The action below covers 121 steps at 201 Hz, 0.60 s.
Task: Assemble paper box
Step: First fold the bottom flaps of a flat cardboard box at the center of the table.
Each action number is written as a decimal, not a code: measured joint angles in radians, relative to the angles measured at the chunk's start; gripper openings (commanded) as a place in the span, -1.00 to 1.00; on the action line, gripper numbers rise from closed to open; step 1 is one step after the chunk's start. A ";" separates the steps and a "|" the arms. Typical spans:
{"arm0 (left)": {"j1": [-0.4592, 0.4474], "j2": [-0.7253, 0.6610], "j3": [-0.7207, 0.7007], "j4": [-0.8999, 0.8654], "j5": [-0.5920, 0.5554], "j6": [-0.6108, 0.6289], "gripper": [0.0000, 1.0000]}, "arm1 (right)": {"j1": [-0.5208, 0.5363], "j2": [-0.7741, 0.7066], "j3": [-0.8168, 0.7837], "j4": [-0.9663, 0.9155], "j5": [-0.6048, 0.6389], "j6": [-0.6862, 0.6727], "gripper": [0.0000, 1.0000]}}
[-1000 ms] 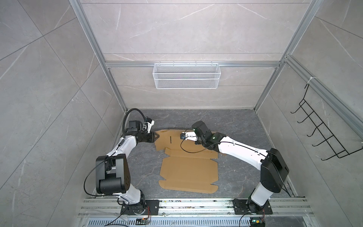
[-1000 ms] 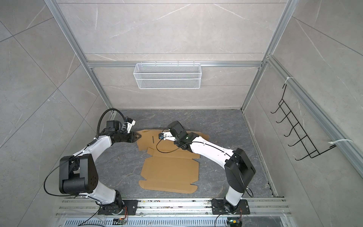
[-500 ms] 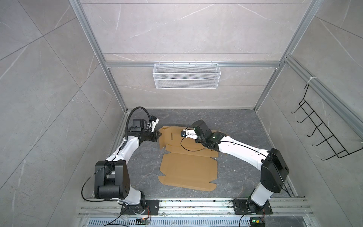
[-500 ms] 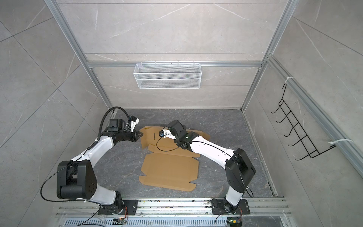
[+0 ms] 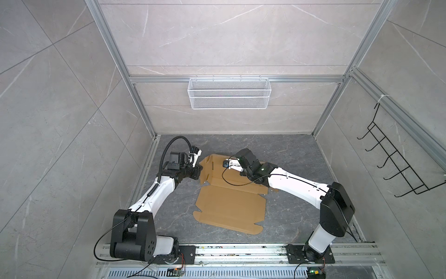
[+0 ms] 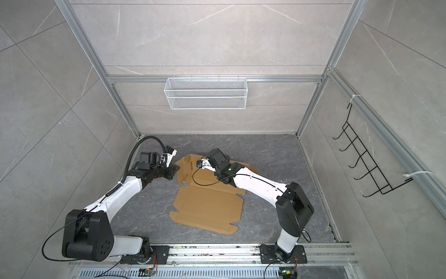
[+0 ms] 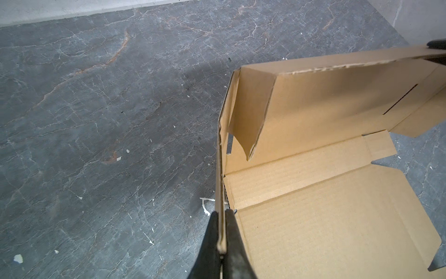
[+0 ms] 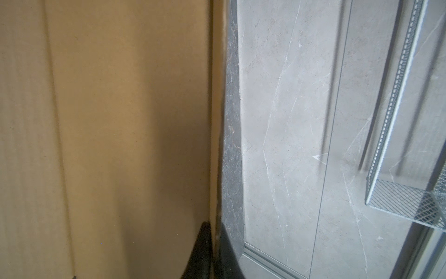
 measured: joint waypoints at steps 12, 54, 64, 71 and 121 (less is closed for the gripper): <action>-0.014 0.000 0.000 0.006 -0.022 -0.008 -0.93 | 0.002 0.006 0.000 0.001 0.003 0.011 -0.87; -0.067 0.000 0.002 0.021 -0.118 -0.080 -0.91 | 0.038 0.011 -0.052 0.101 0.079 0.011 -0.97; -0.071 0.000 0.002 0.024 -0.138 -0.098 -0.91 | 0.053 0.011 -0.097 0.163 0.109 0.001 -0.97; -0.073 0.000 0.002 0.024 -0.146 -0.109 -0.91 | 0.062 0.011 -0.126 0.207 0.130 -0.012 -0.98; -0.083 0.000 0.002 0.027 -0.177 -0.171 -0.90 | 0.101 0.008 -0.287 0.567 0.248 -0.210 -0.96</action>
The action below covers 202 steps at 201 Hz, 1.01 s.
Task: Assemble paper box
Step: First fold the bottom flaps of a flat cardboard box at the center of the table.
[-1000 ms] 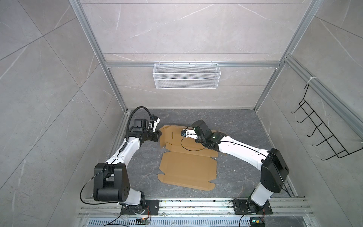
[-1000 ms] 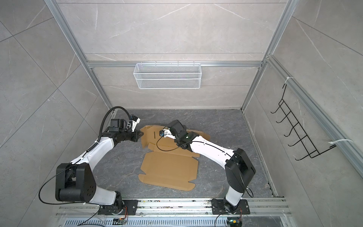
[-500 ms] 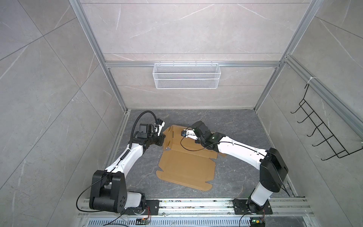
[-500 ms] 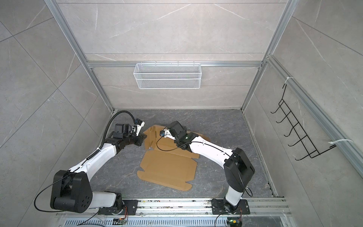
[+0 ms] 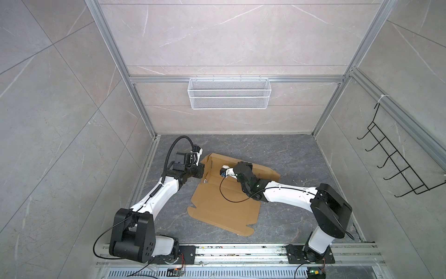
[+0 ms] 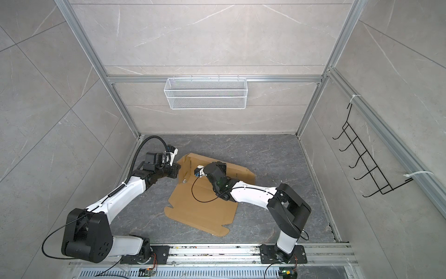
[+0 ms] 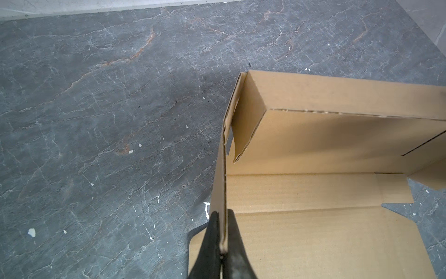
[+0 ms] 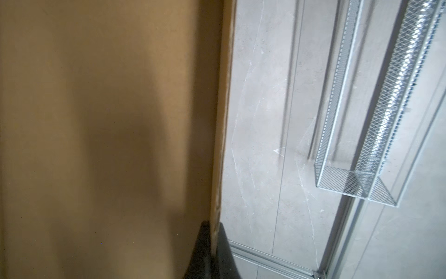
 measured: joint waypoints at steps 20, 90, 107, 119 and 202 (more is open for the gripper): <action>-0.012 0.000 0.000 0.000 -0.012 -0.016 -0.90 | 0.018 0.011 -0.033 0.139 0.041 -0.101 -0.96; -0.057 0.001 0.012 -0.007 -0.071 -0.052 -0.85 | 0.059 0.101 -0.119 0.498 0.129 -0.311 -1.00; -0.060 0.001 0.012 -0.009 -0.083 -0.064 -0.83 | 0.066 0.122 -0.130 0.573 0.142 -0.345 -1.00; -0.061 0.001 0.012 -0.009 -0.090 -0.071 -0.80 | 0.071 0.144 -0.135 0.631 0.149 -0.375 -1.00; -0.065 -0.003 0.009 -0.053 -0.077 -0.093 -0.61 | 0.101 0.189 -0.184 0.848 0.128 -0.494 -1.00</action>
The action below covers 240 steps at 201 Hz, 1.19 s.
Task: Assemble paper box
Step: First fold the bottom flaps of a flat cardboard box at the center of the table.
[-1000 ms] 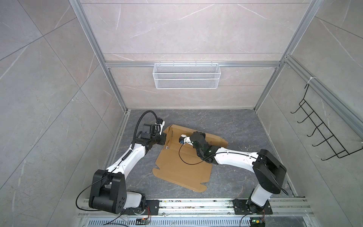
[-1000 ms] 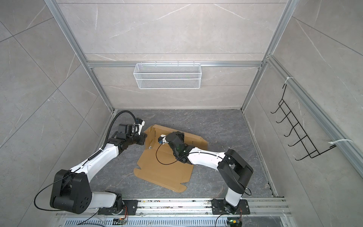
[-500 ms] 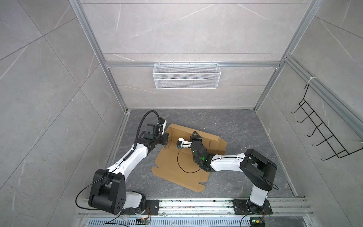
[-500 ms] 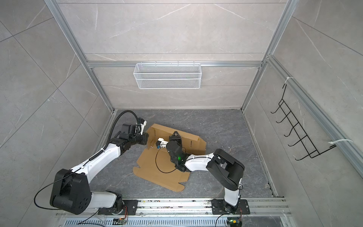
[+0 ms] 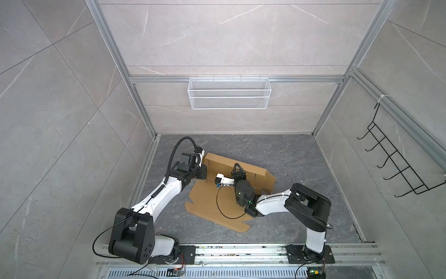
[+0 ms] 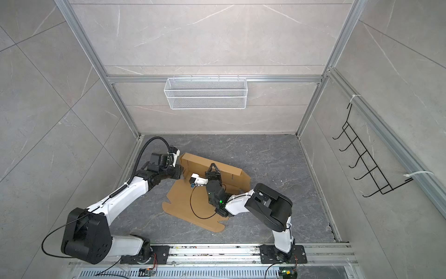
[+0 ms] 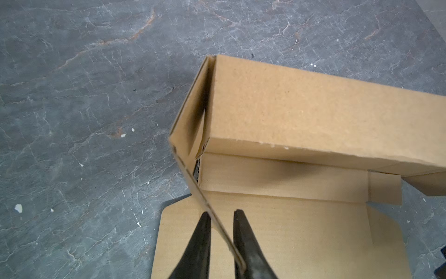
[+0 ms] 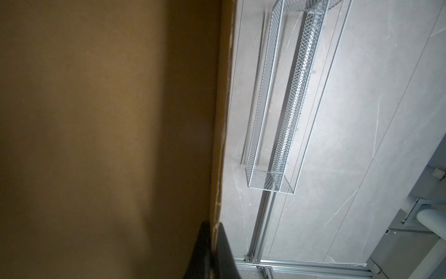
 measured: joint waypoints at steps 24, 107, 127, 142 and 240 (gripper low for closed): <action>0.000 -0.003 -0.012 -0.011 0.018 -0.011 -0.60 | 0.011 0.037 -0.001 0.072 0.001 -0.048 -1.00; 0.064 -0.006 -0.010 -0.069 0.074 -0.006 -0.29 | 0.023 0.067 -0.021 0.150 -0.023 -0.077 -1.00; 0.080 -0.010 -0.002 -0.099 0.095 0.004 -0.21 | 0.024 0.067 -0.021 0.150 -0.029 -0.074 -1.00; 0.090 -0.019 0.004 -0.119 0.108 0.010 -0.13 | 0.024 0.067 -0.021 0.150 -0.034 -0.073 -1.00; 0.175 -0.094 0.108 -0.267 0.225 0.053 0.17 | 0.022 0.067 -0.026 0.150 -0.044 -0.066 -1.00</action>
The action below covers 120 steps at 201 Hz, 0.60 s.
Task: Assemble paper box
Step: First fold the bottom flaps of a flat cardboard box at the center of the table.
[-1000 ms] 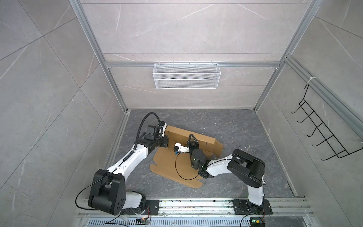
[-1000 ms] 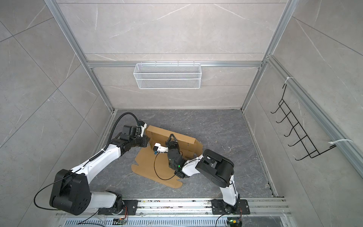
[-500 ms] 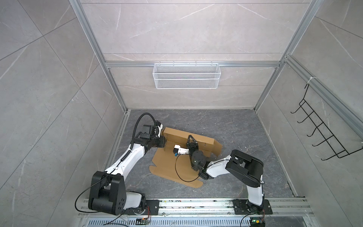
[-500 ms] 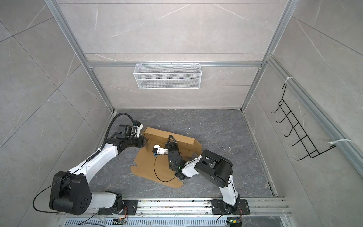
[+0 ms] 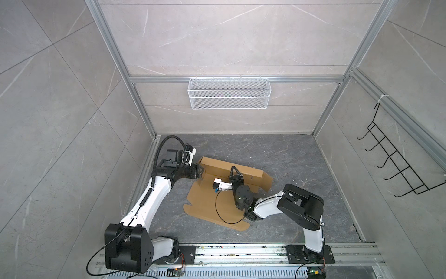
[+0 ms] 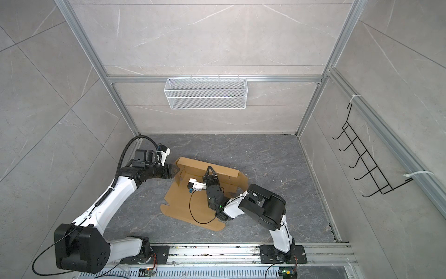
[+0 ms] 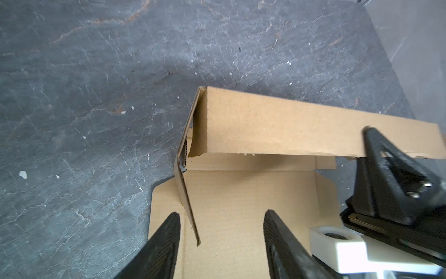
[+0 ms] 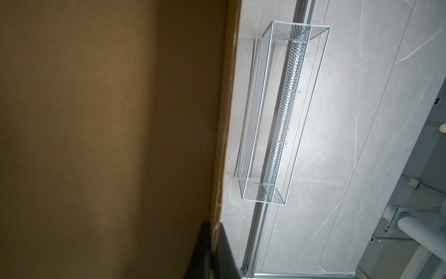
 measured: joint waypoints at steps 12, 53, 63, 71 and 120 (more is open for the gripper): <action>0.027 -0.006 0.018 -0.011 0.018 0.001 0.18 | -0.002 0.000 0.000 0.000 -0.003 0.004 -1.00; 0.143 -0.024 0.050 -0.020 0.059 -0.018 0.17 | -0.003 0.000 0.000 -0.001 -0.004 0.011 -1.00; 0.169 -0.019 0.056 -0.018 0.058 -0.029 0.17 | -0.003 0.000 0.000 -0.001 -0.005 0.011 -1.00; 0.185 -0.011 0.059 -0.015 0.052 -0.036 0.17 | -0.003 0.000 0.000 -0.001 -0.005 0.012 -1.00; 0.202 0.126 0.044 0.029 -0.008 -0.047 0.23 | -0.003 0.000 0.000 -0.004 -0.004 0.016 -1.00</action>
